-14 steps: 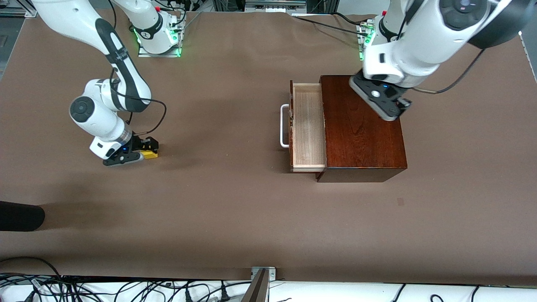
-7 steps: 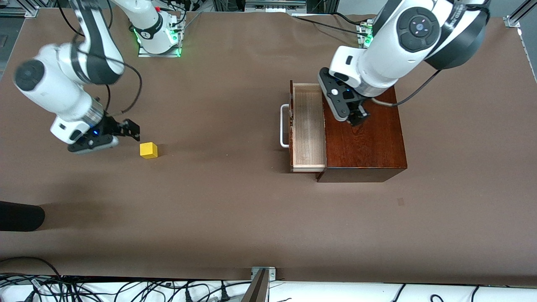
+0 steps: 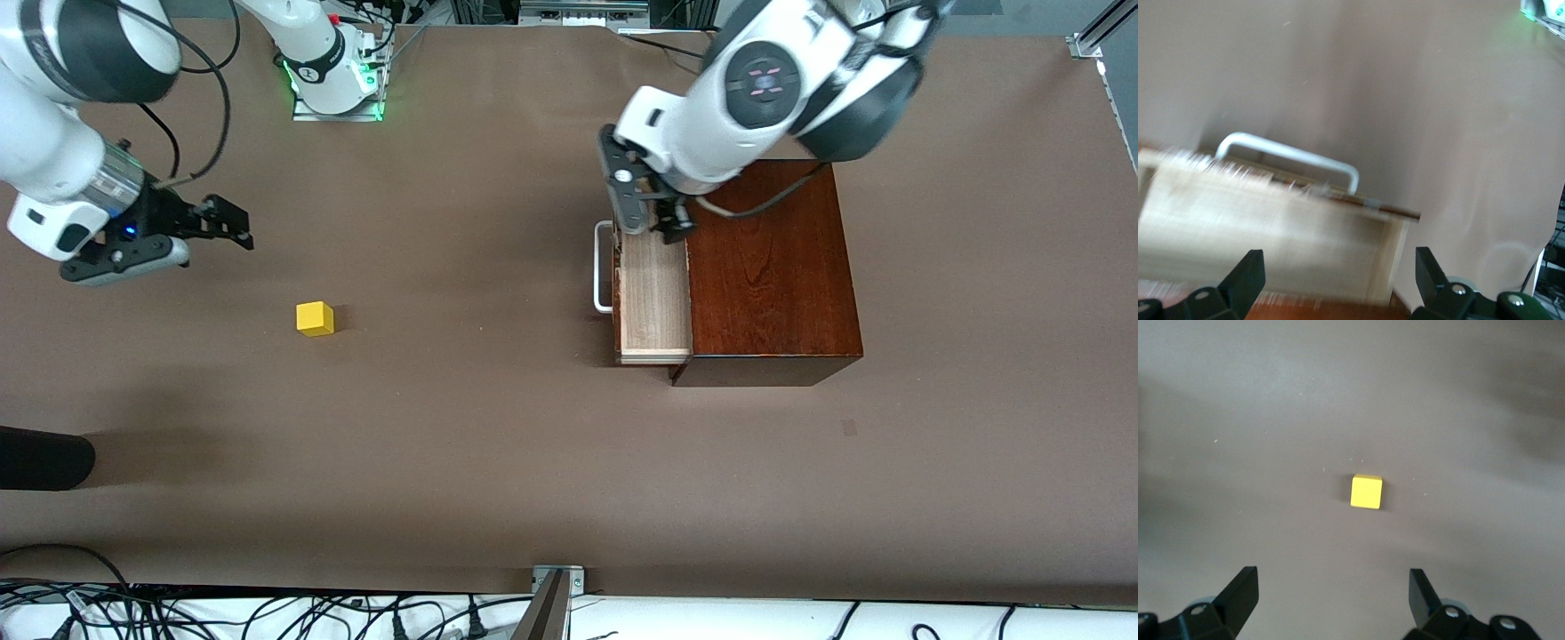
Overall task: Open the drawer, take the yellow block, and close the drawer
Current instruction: 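Open the right gripper and withdraw it while the left gripper lowers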
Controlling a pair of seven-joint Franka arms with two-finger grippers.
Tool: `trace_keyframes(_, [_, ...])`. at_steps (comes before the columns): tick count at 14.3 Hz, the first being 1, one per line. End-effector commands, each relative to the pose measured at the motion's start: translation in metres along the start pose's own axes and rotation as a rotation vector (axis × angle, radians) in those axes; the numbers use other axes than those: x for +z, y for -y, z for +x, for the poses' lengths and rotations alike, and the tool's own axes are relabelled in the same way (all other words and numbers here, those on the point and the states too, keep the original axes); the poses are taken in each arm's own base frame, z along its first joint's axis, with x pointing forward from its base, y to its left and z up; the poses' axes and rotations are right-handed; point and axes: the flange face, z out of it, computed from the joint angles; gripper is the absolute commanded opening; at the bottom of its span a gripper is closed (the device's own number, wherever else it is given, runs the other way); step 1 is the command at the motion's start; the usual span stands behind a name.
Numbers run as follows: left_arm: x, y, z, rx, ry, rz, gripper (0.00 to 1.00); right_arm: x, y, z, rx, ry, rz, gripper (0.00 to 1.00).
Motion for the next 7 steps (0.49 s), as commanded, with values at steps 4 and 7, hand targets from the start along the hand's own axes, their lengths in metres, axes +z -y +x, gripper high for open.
trace_keyframes(4, [0.064,-0.036,0.092,0.217,-0.021,0.101,1.00,-0.080,0.014,0.007,-0.058,-0.016,-0.028,1.00])
trace_keyframes(7, [0.122,-0.040,0.106,0.332,0.144,0.229,1.00,-0.086,0.014,0.006,-0.057,-0.027,-0.030,1.00])
